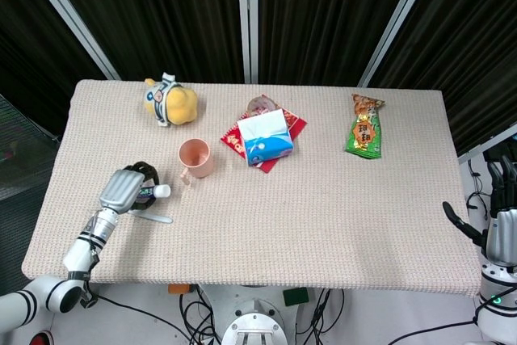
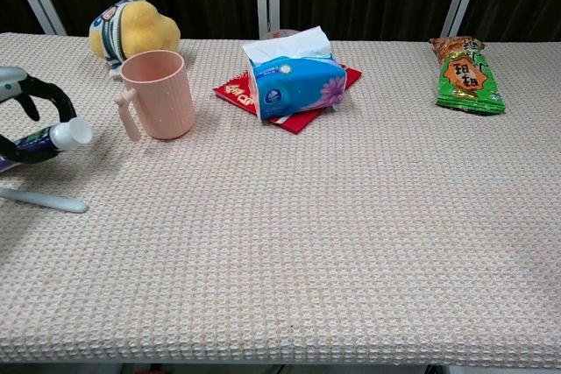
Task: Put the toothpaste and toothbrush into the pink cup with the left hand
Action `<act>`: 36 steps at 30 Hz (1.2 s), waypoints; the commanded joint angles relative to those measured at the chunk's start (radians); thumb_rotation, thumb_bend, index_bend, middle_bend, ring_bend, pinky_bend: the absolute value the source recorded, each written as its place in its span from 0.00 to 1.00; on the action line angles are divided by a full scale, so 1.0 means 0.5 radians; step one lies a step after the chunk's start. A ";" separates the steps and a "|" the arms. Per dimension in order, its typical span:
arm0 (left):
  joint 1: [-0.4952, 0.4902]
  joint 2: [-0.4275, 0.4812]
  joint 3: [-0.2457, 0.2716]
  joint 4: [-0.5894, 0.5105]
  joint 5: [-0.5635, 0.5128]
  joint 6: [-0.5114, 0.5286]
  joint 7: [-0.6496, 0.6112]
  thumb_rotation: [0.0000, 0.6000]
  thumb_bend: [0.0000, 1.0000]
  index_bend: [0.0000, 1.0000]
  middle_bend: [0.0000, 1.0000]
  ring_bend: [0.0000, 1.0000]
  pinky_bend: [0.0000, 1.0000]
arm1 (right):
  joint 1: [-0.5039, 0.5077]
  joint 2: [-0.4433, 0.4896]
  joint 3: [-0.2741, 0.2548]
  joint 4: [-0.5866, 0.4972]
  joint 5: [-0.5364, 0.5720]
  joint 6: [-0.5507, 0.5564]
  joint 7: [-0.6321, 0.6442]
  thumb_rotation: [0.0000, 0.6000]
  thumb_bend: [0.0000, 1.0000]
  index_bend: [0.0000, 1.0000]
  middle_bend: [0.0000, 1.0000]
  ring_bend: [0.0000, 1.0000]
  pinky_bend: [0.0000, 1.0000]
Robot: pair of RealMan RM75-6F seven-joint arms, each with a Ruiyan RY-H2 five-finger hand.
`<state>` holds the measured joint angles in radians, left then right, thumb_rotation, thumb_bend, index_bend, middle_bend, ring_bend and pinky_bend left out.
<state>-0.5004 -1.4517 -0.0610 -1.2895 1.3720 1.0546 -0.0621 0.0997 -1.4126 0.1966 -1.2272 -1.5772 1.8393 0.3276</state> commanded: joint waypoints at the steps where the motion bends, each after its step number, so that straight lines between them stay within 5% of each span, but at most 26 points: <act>1: 0.056 0.023 -0.033 0.062 0.017 0.076 -0.243 1.00 0.30 0.64 0.41 0.29 0.45 | -0.001 -0.003 0.000 0.005 0.001 -0.001 0.004 1.00 0.42 0.00 0.00 0.00 0.00; 8: 0.114 0.026 -0.072 0.156 0.026 0.159 -0.591 1.00 0.31 0.66 0.60 0.35 0.48 | -0.005 -0.005 0.006 0.009 0.006 0.001 0.010 1.00 0.42 0.00 0.00 0.00 0.00; 20: 0.126 0.082 -0.259 0.064 0.101 0.421 -1.138 1.00 0.31 0.66 0.60 0.36 0.48 | -0.005 -0.010 0.007 -0.005 0.002 -0.002 0.004 1.00 0.42 0.00 0.00 0.00 0.00; 30: -0.114 0.100 -0.564 -0.259 -0.117 0.291 -0.930 1.00 0.31 0.66 0.61 0.36 0.48 | -0.006 -0.004 0.007 -0.021 0.005 -0.014 -0.004 1.00 0.42 0.00 0.00 0.00 0.00; 36: -0.272 -0.075 -0.691 -0.203 -0.281 0.208 -0.837 1.00 0.31 0.66 0.61 0.36 0.48 | -0.016 0.013 0.003 -0.033 0.000 -0.007 -0.013 1.00 0.42 0.00 0.00 0.00 0.00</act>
<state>-0.6103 -1.4561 -0.3829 -1.4023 1.2619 1.1776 -0.4838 0.0924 -1.4064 0.1978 -1.2435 -1.5778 1.8355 0.3213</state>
